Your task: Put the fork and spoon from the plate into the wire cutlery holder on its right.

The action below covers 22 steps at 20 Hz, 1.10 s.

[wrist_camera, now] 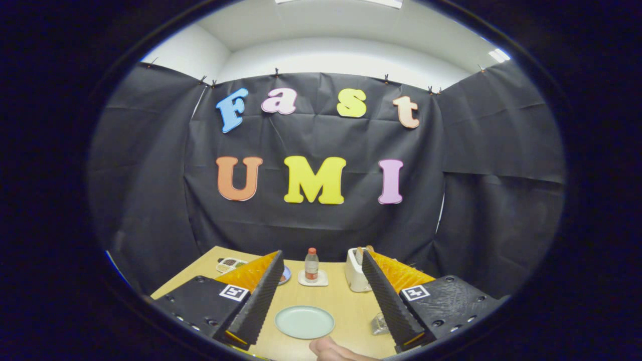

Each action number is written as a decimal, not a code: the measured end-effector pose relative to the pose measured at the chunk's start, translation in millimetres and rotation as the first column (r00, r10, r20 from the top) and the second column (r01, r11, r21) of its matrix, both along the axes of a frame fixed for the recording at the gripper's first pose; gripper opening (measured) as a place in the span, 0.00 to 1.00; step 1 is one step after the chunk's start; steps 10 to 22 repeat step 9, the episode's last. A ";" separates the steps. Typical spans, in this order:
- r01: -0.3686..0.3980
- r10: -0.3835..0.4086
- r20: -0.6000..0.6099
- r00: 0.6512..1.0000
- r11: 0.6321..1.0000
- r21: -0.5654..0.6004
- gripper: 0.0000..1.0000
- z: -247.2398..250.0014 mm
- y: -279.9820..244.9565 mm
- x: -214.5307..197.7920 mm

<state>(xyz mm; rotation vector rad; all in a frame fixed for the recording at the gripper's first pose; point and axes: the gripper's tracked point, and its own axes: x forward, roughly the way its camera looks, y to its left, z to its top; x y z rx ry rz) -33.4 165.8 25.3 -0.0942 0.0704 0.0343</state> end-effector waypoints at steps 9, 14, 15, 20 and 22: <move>0.029 -0.029 -0.008 1.000 1.000 0.005 0.95 -8.6 -5.9 5.8; 0.029 -0.029 -0.008 1.000 1.000 0.005 0.95 -8.6 -5.9 5.8; 0.029 -0.029 -0.008 1.000 1.000 0.005 0.95 -8.6 -5.9 5.8; 0.029 -0.029 -0.008 1.000 1.000 0.005 0.95 -8.6 -5.9 5.8; 0.029 -0.029 -0.008 1.000 1.000 0.005 0.95 -8.6 -5.9 5.8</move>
